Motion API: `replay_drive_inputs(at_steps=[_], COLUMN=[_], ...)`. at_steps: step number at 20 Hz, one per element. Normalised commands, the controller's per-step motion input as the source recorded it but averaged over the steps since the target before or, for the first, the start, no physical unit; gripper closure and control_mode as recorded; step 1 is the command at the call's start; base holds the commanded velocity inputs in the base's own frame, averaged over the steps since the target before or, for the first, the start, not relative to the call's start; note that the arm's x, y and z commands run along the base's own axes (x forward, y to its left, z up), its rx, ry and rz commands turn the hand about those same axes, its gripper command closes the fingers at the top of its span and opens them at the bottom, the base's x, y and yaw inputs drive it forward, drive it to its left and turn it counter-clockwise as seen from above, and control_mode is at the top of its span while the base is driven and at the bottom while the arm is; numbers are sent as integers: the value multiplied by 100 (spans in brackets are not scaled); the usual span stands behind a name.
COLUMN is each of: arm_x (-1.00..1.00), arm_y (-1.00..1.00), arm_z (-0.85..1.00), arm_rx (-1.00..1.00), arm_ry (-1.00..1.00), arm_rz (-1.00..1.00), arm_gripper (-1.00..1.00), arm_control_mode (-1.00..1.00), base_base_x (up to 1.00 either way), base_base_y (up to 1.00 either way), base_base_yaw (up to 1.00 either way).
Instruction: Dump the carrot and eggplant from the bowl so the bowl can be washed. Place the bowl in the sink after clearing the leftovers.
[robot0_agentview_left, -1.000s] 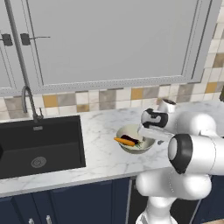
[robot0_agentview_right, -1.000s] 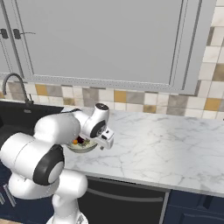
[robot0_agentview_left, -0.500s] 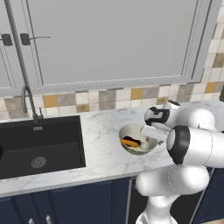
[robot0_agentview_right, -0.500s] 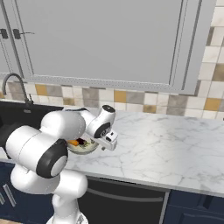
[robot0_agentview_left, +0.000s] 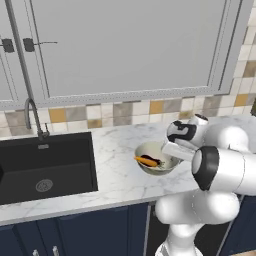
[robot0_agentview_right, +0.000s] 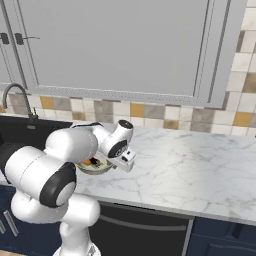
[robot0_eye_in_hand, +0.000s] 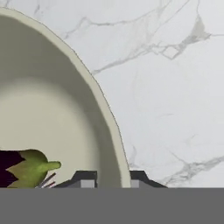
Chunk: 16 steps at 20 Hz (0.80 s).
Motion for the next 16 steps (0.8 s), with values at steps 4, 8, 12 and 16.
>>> replay_drive_inputs(at_steps=[4,8,12,16], arm_x=[-42,-39,-41,-49], arm_y=[0,1,2,1], arm_z=[42,74,92,98], arm_rx=[8,13,15,14], arm_ry=[-15,-7,-4,-2], arm_rz=[-3,-13,-15,-15], arm_gripper=[100,100,100,100], arm_control_mode=[-100,-100,-100,-100], base_base_x=[0,0,0,0], base_base_y=[0,0,0,0], base_base_yaw=[0,0,0,0])
